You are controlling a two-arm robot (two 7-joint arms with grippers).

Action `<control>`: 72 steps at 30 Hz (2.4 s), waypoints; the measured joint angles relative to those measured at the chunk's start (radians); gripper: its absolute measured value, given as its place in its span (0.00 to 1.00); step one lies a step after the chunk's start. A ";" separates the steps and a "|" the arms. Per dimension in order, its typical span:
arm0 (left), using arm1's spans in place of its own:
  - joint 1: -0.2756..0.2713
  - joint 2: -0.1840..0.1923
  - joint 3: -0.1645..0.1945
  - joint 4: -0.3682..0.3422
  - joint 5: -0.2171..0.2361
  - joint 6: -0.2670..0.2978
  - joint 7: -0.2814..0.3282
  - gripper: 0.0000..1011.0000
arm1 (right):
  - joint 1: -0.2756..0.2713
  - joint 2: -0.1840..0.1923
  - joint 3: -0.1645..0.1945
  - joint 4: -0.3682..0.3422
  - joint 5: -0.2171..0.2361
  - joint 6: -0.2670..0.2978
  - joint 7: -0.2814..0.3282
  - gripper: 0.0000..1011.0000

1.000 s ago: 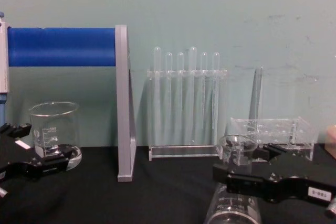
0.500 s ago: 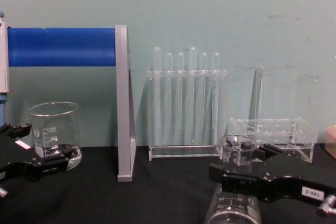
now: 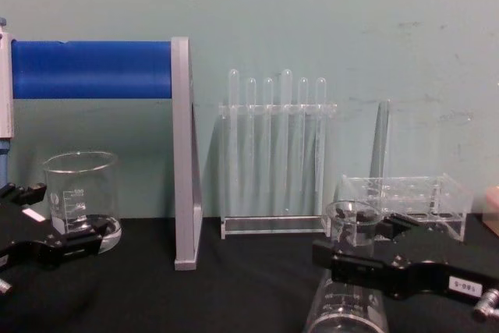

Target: Grasp the erlenmeyer flask with one hand, shake it three times, then place it back.

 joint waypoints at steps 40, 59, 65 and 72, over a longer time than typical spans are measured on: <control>0.000 0.000 0.000 0.000 0.000 0.000 0.000 0.99 | -0.005 -0.004 0.014 -0.012 0.016 0.000 -0.005 0.44; 0.000 0.000 0.000 0.000 0.000 0.000 0.000 0.99 | -0.017 0.005 0.039 -0.103 0.057 0.000 -0.010 0.44; 0.000 0.000 0.000 0.000 0.000 0.000 0.000 0.99 | -0.016 0.008 0.039 -0.106 0.061 0.000 -0.010 0.44; 0.000 0.000 0.000 0.000 0.000 0.000 0.000 0.99 | -0.016 0.009 0.036 -0.106 0.062 0.001 -0.014 0.44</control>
